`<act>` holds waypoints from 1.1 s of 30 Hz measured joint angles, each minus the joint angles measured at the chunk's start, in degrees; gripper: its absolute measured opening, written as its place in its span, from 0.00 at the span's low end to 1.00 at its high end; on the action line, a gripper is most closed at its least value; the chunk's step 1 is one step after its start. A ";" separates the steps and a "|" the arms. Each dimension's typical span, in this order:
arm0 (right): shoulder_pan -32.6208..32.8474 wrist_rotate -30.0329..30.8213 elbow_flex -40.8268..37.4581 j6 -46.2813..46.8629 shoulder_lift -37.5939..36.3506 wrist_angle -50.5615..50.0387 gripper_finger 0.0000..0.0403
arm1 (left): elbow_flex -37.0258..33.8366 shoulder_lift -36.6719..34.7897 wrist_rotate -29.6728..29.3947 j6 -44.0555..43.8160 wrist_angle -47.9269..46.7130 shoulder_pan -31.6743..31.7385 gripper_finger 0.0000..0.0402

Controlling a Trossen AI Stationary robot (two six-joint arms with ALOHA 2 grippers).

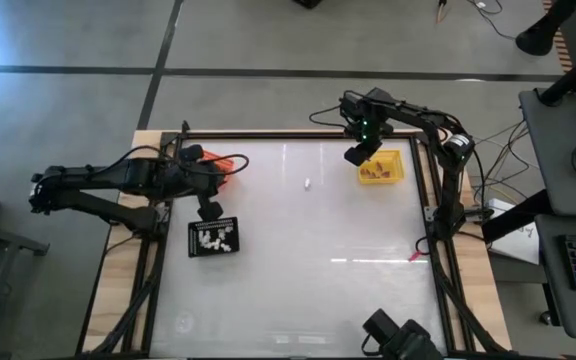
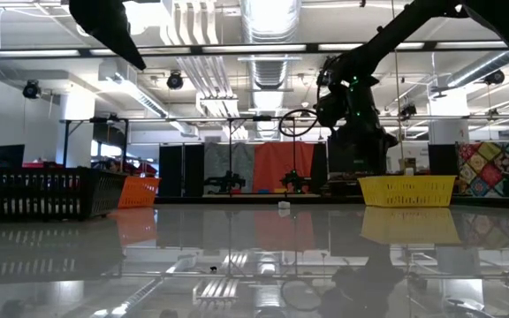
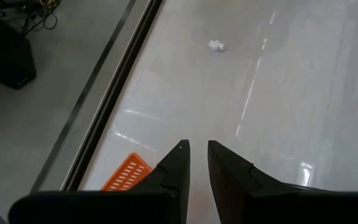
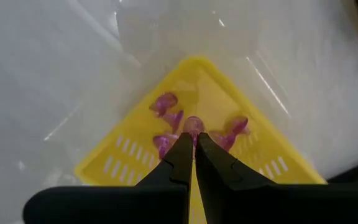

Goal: Sort Halloween decoration
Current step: Put the purple witch hat toy into the yellow bin, then put the white skeleton toy into the black bin

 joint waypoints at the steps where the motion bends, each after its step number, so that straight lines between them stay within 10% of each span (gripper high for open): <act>1: 0.02 0.02 -0.14 -0.33 0.00 0.64 0.02 | 0.00 0.17 0.00 -0.06 0.00 0.13 0.10; 33: 4.33 3.93 6.19 8.10 -0.02 5.26 0.28 | 0.00 1.38 1.77 -3.51 -0.19 4.32 0.10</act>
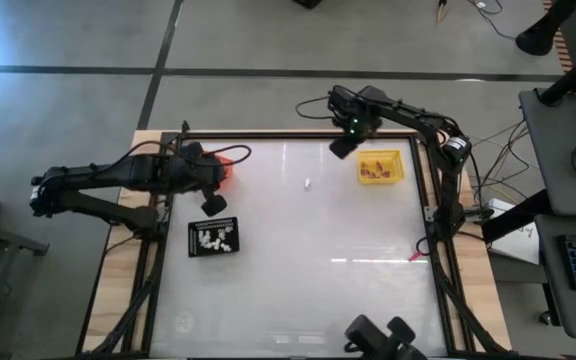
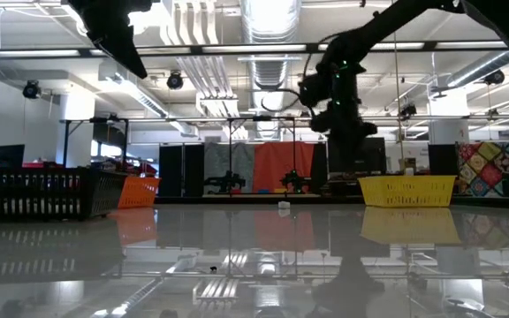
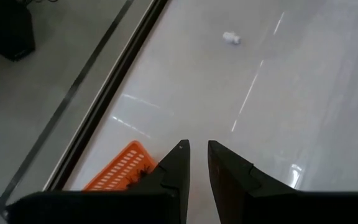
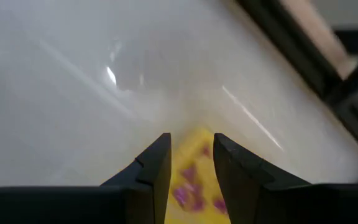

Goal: Sort Halloween decoration
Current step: Put the white skeleton toy into the black bin

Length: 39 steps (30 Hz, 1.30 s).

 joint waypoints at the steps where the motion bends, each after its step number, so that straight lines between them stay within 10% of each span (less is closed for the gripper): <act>1: 0.77 0.00 0.72 1.19 -0.02 1.04 0.28 | 0.00 0.00 0.00 0.11 -0.10 0.48 0.10; 15: 8.80 -11.99 0.91 7.98 -0.04 16.57 0.28 | 0.00 0.15 -1.01 0.62 -0.88 2.72 0.10; 39: 16.57 -4.08 0.65 25.16 6.95 20.87 0.35 | 0.00 0.63 -0.32 -0.97 -2.05 2.72 0.10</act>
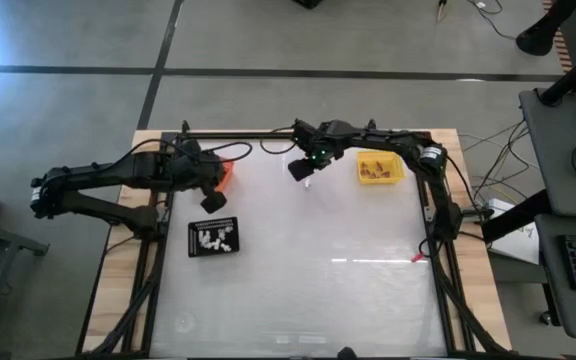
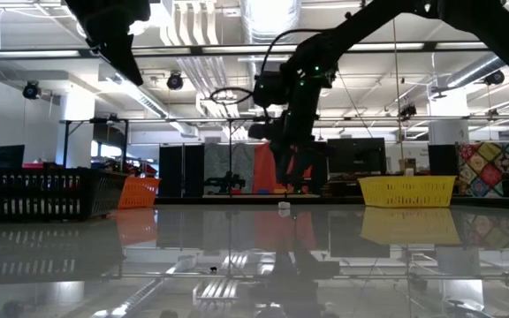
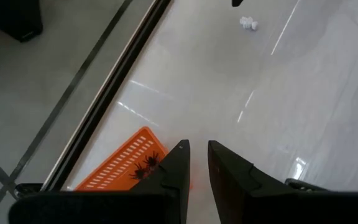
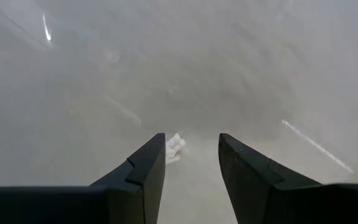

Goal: Sort Halloween decoration
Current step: Put the white skeleton toy into the black bin

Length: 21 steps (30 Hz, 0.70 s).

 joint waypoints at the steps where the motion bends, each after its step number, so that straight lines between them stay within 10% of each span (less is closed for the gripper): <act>1: 0.00 -0.01 -0.01 0.82 0.51 -0.02 0.35 | 0.00 0.00 0.04 0.00 -0.35 0.00 0.10; 21: 2.63 -1.23 0.05 7.71 6.64 0.81 0.39 | 0.00 0.00 0.03 1.46 -2.25 0.00 0.10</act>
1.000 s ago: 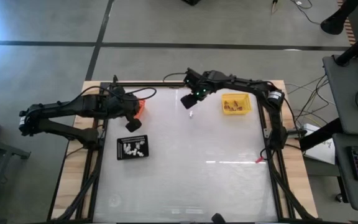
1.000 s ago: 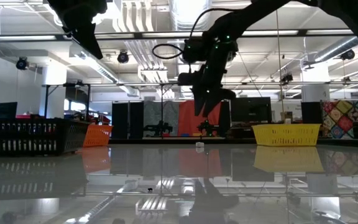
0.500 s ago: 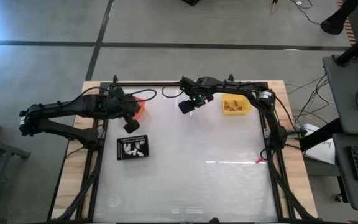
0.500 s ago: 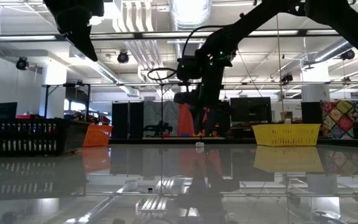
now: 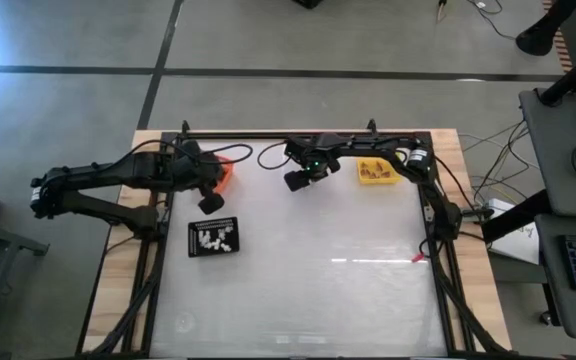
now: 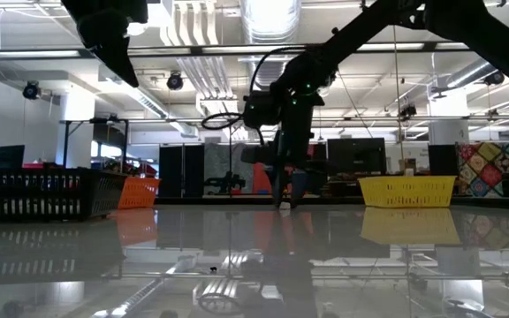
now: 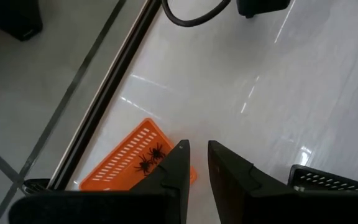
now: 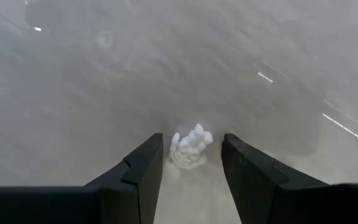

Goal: Sort Halloween decoration
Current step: Put the white skeleton toy into the black bin

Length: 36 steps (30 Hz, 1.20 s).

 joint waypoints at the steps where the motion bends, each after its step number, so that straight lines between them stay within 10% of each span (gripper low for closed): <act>1: 0.03 0.00 0.02 -0.02 0.17 0.02 0.38 | 0.00 0.00 -0.01 0.02 0.02 0.00 0.10; 14: 0.44 -1.39 0.06 -6.68 0.55 0.98 0.05 | 0.00 0.00 -0.05 0.02 -0.01 0.00 0.10; 36: 7.79 -11.05 -0.09 -7.10 -4.94 17.08 0.02 | 0.00 0.00 6.35 -4.93 -1.48 -0.04 0.10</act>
